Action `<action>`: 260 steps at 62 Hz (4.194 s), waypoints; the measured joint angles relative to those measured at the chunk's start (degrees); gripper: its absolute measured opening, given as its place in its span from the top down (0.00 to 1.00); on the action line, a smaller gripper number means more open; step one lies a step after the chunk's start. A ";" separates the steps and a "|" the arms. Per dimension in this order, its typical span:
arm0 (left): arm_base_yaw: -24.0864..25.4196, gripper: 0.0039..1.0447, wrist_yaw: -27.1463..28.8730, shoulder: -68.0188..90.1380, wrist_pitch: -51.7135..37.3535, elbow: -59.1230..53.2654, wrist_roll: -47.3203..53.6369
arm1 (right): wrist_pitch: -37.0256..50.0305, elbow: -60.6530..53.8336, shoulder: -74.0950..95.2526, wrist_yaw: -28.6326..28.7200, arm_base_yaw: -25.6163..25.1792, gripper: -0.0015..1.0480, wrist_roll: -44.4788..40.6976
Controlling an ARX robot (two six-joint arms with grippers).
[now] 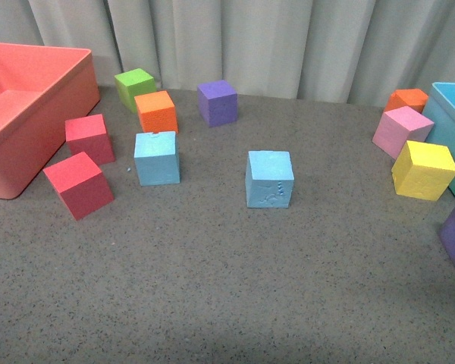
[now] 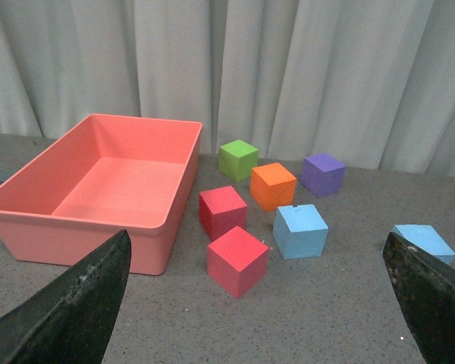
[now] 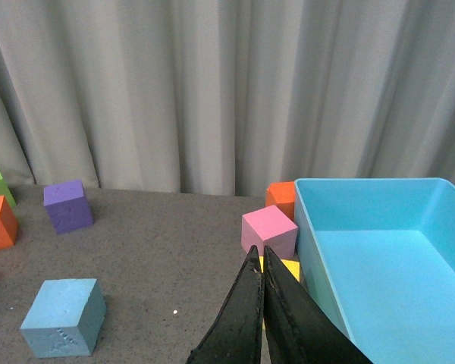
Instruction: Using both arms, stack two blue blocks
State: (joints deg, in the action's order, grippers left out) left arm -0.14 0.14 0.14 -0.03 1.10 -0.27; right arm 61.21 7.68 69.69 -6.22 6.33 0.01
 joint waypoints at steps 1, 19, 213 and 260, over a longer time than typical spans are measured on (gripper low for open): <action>-0.02 0.06 0.00 0.00 0.00 0.00 0.00 | -0.55 -0.42 -0.90 0.28 -0.15 0.99 0.00; -0.02 0.06 -0.02 0.00 0.00 0.00 0.00 | -10.51 -4.92 -15.19 5.68 -5.81 0.99 0.02; -15.34 0.06 9.97 120.65 -0.87 72.28 -8.98 | -61.13 -7.52 -69.48 6.29 -6.19 0.09 0.00; -15.43 0.07 8.92 134.66 9.22 87.82 -13.97 | -61.13 -7.52 -69.48 6.29 -6.19 0.09 0.00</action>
State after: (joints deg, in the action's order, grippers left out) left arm -15.57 9.06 134.80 9.19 88.92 -14.24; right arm 0.08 0.16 0.21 0.08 0.14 0.01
